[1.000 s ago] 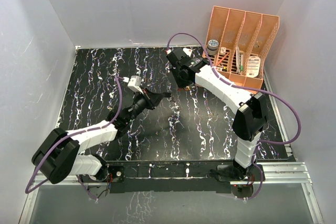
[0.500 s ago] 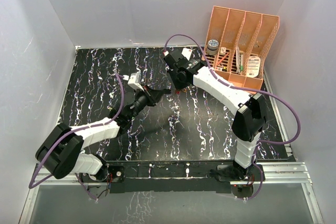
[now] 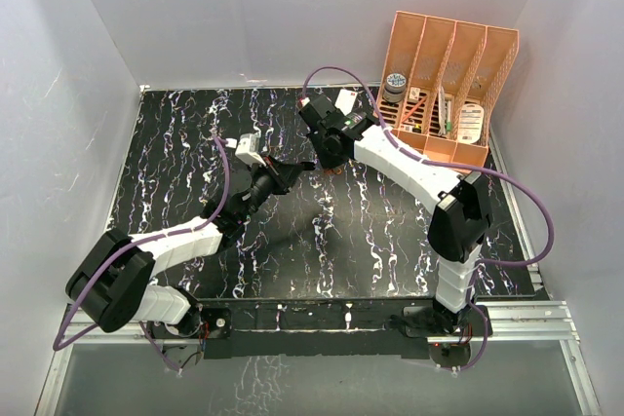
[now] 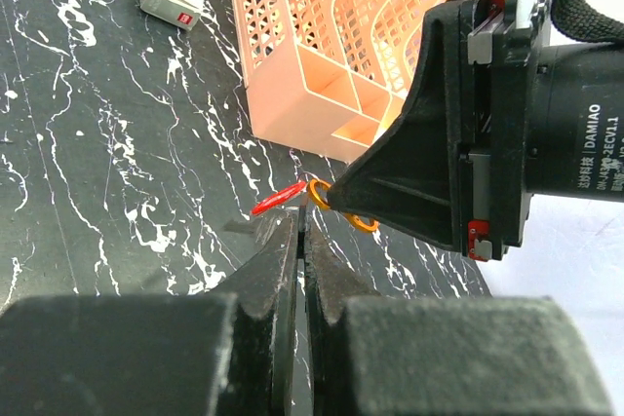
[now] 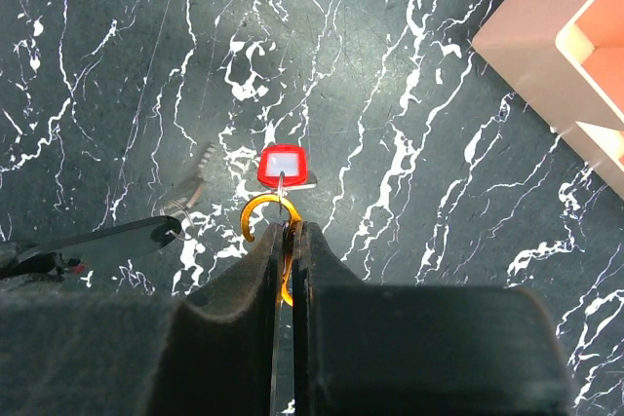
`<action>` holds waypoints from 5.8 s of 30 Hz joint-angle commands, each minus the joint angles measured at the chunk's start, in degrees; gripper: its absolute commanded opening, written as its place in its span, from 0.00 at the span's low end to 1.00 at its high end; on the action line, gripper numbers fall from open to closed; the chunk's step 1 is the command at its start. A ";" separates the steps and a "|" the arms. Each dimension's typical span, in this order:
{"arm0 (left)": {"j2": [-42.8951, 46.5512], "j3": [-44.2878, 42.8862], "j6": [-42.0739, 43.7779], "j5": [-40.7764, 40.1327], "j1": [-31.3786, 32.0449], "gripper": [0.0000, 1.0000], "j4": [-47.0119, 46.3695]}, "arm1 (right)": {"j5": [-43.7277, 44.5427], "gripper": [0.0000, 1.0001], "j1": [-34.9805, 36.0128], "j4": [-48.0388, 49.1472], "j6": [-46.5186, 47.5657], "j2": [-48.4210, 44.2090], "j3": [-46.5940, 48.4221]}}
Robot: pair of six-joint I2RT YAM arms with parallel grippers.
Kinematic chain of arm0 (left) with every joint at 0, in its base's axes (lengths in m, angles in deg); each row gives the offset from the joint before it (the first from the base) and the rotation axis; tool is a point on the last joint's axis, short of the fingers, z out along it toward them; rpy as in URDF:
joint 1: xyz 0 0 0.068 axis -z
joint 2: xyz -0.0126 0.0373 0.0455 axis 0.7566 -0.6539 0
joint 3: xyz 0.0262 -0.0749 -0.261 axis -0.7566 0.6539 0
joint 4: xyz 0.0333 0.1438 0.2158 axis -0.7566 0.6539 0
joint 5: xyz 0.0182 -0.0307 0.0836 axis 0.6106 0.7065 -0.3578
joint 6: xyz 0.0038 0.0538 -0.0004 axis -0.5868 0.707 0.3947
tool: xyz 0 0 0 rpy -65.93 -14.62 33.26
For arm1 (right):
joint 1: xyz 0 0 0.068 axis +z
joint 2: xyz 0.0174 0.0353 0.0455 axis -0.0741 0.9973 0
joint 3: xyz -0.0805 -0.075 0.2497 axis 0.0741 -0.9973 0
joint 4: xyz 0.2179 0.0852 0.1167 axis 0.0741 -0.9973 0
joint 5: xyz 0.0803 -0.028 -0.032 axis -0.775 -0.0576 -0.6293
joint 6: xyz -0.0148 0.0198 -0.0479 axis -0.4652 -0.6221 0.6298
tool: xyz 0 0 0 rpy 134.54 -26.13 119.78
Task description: Put the keys on the keyring
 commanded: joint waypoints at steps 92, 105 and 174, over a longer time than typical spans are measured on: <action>-1.45 -3.34 -4.20 -5.68 -0.22 0.00 0.01 | 3.14 0.00 0.73 0.78 -10.65 2.25 5.62; -1.47 -3.63 -4.64 -5.83 -0.14 0.00 -0.11 | 2.98 0.00 0.71 1.22 -10.85 2.72 5.72; 1.07 -3.03 -4.60 -6.78 0.93 0.00 1.15 | 3.92 0.00 0.65 3.04 -11.33 3.98 6.42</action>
